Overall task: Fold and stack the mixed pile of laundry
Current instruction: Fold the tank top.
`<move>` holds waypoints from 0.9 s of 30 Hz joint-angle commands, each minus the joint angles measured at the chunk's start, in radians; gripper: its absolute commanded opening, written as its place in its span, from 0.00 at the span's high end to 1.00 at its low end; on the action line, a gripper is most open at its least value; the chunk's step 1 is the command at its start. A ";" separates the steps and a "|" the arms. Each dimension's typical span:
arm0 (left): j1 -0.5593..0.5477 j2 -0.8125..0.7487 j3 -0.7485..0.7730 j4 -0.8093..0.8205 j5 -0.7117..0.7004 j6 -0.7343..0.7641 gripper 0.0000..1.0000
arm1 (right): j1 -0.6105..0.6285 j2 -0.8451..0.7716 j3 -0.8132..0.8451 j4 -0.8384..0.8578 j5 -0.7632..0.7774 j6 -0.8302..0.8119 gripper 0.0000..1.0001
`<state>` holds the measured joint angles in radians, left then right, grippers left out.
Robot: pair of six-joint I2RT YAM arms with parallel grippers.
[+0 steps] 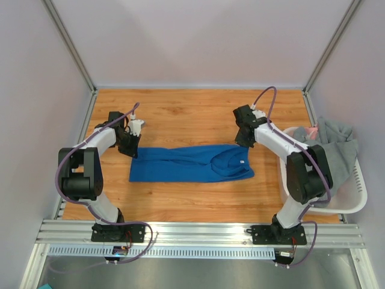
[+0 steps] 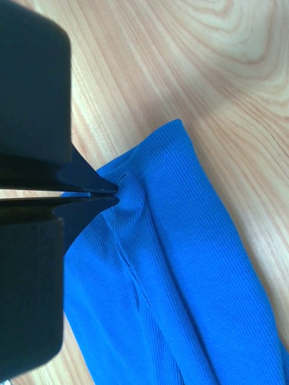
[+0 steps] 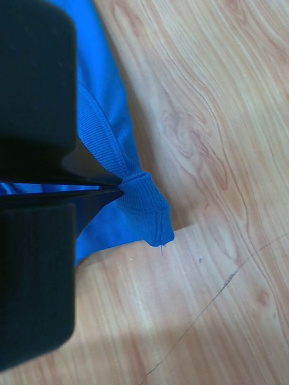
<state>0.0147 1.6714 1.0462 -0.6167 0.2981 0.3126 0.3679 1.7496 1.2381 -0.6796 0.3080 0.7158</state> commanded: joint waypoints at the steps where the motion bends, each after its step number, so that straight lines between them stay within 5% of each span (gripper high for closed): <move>1: 0.005 -0.042 -0.005 0.002 0.026 0.022 1.00 | 0.029 -0.087 -0.034 0.038 0.063 0.036 1.00; 15: 0.004 -0.039 -0.009 -0.005 0.026 0.020 1.00 | 0.103 -0.190 -0.311 0.195 0.126 0.174 1.00; 27: 0.004 -0.033 -0.015 -0.014 -0.001 0.031 1.00 | 0.068 -0.168 -0.333 0.218 0.149 0.126 0.99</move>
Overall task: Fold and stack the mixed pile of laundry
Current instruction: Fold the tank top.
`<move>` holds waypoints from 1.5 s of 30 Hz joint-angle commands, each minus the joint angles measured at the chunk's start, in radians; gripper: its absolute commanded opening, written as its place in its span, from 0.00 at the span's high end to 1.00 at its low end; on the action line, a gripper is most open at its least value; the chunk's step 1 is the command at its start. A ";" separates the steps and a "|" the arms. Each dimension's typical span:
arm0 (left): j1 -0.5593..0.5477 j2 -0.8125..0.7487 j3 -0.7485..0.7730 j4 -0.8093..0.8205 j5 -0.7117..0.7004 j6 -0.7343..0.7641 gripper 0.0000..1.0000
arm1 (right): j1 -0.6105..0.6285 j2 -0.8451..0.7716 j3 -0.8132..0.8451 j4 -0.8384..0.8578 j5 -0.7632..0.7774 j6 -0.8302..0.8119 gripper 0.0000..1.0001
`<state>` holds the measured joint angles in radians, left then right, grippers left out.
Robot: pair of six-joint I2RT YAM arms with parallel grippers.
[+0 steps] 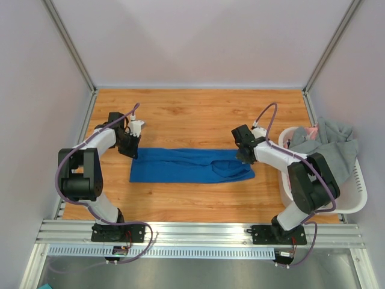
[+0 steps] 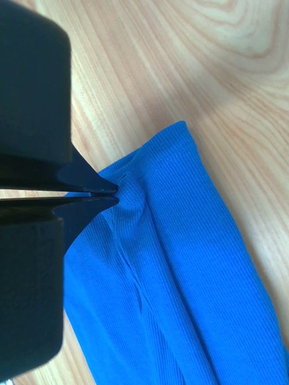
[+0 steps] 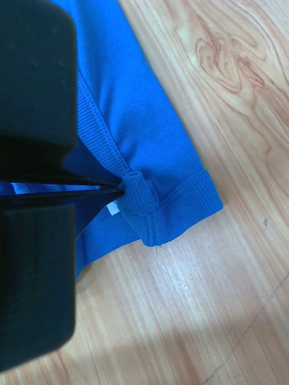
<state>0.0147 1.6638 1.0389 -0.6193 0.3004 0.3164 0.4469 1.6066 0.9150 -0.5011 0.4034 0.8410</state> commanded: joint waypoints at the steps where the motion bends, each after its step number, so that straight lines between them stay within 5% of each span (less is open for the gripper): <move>1: 0.004 -0.024 -0.010 -0.014 -0.007 0.029 1.00 | -0.011 -0.024 -0.008 0.047 0.048 -0.003 0.98; 3: 0.004 -0.021 -0.008 -0.023 -0.001 0.032 1.00 | -0.011 -0.014 -0.007 0.062 0.025 -0.017 0.94; 10: 0.005 -0.070 0.000 -0.065 0.017 0.046 0.57 | -0.011 -0.054 -0.001 0.055 0.003 -0.039 0.67; 22: 0.007 -0.196 0.107 -0.198 0.052 0.107 0.58 | -0.002 -0.197 0.102 -0.140 -0.015 -0.111 0.38; 26: 0.005 -0.110 0.170 -0.172 0.054 0.086 0.69 | 0.001 -0.212 0.125 -0.195 -0.061 -0.106 0.38; 29: -0.002 -0.038 0.193 -0.157 0.046 0.067 0.79 | 0.001 -0.246 0.105 -0.214 -0.092 -0.085 0.51; 30: -0.007 -0.012 0.196 -0.155 0.043 0.063 0.80 | 0.006 -0.254 0.096 -0.217 -0.100 -0.079 0.63; 33: -0.040 0.019 0.179 -0.102 0.002 0.055 0.81 | 0.010 -0.275 0.030 -0.200 -0.170 -0.054 0.73; 45: -0.059 0.112 0.112 -0.028 -0.050 0.047 0.82 | -0.037 -0.053 -0.091 -0.018 -0.284 -0.048 0.90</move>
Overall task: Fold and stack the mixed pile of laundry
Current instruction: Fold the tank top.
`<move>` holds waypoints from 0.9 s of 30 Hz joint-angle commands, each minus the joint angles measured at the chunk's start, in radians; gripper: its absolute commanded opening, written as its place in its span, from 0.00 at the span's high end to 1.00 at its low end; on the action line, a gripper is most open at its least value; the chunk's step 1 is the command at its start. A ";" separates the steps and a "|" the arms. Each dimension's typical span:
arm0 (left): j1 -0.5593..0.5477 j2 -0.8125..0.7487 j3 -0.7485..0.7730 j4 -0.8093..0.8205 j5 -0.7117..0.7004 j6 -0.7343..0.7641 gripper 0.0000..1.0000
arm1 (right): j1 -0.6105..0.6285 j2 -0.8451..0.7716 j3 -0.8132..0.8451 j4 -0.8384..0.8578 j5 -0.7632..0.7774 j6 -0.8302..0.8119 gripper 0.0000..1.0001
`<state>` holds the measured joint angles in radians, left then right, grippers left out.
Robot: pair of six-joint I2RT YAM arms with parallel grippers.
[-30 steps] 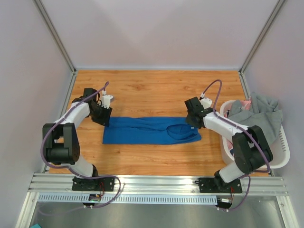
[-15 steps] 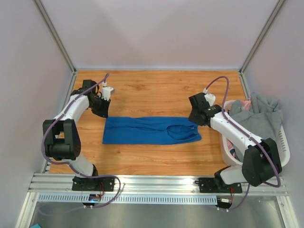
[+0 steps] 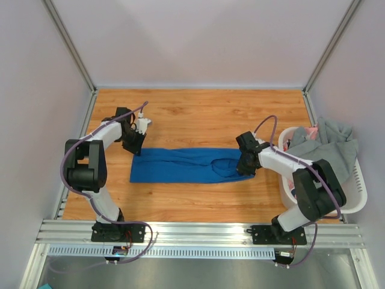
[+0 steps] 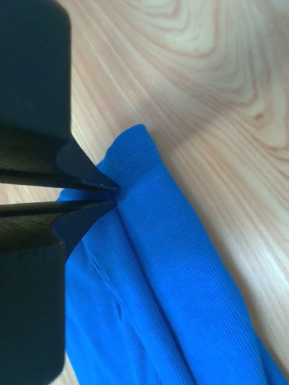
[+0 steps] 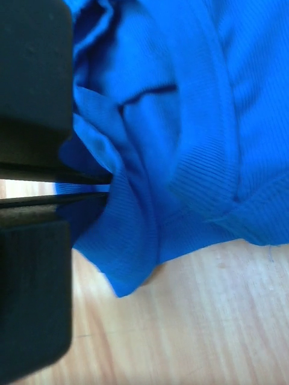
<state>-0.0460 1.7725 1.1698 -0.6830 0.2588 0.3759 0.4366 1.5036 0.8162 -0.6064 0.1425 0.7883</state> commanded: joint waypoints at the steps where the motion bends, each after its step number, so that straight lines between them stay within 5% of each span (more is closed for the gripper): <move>1: 0.001 0.008 -0.030 0.037 -0.015 -0.009 0.82 | -0.036 0.072 0.015 0.108 -0.026 -0.004 0.91; 6: 0.001 -0.030 -0.071 0.017 0.023 0.008 0.80 | -0.093 0.216 0.139 0.132 -0.008 -0.050 0.92; 12: 0.001 -0.169 -0.101 -0.160 0.164 0.106 0.54 | -0.142 0.475 0.436 0.093 -0.033 -0.132 0.92; 22: 0.001 -0.266 -0.154 -0.280 0.158 0.138 0.44 | -0.164 1.033 1.450 -0.240 -0.199 -0.207 0.85; 27: 0.001 -0.231 -0.136 -0.271 0.161 0.118 0.44 | -0.165 0.994 1.491 -0.159 -0.279 -0.233 0.74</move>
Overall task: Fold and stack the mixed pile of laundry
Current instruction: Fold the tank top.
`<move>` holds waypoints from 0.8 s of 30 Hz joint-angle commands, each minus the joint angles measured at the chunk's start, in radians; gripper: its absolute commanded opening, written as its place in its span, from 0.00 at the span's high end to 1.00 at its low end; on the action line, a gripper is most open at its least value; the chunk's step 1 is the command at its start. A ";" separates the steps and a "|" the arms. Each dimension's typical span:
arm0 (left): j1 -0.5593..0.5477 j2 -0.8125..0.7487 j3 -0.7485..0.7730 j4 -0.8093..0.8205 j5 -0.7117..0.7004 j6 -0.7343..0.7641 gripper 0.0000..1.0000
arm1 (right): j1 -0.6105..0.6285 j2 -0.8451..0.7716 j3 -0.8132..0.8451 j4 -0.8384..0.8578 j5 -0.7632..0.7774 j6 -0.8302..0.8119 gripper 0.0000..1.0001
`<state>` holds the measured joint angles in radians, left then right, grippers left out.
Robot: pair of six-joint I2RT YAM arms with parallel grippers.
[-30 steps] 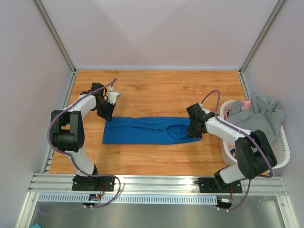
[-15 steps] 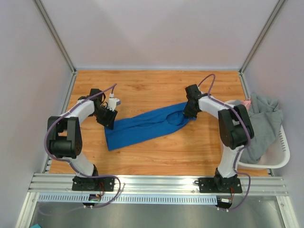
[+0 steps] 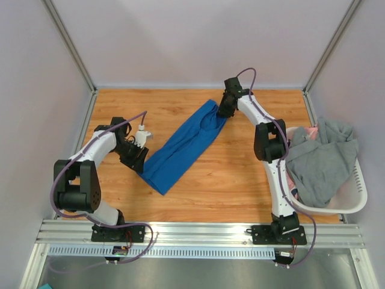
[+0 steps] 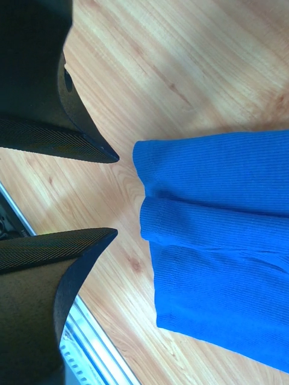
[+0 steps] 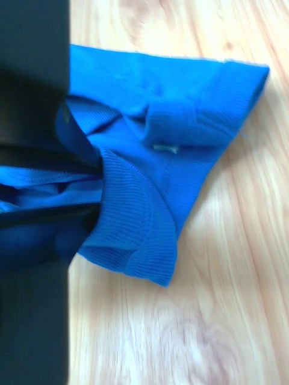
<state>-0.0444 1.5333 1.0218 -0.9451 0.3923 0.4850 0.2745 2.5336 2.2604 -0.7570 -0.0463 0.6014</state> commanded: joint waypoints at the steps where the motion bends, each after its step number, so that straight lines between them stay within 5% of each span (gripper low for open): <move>1: 0.000 0.011 0.015 -0.009 0.036 0.009 0.44 | -0.003 -0.059 0.028 0.005 -0.095 -0.049 0.70; 9: 0.000 -0.019 0.027 -0.018 0.037 0.012 0.44 | -0.001 -0.232 -0.013 0.016 -0.043 -0.095 0.45; 18: 0.001 -0.070 0.020 -0.027 0.013 0.004 0.45 | 0.035 -0.326 -0.048 -0.012 -0.096 -0.121 0.44; 24: 0.040 -0.140 0.009 -0.027 0.019 -0.020 0.45 | 0.306 -0.665 -0.531 0.146 -0.044 -0.333 0.49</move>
<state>-0.0273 1.4506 1.0218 -0.9634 0.3981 0.4774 0.3935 2.0415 1.8828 -0.6949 -0.0925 0.4080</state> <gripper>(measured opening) 0.553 0.527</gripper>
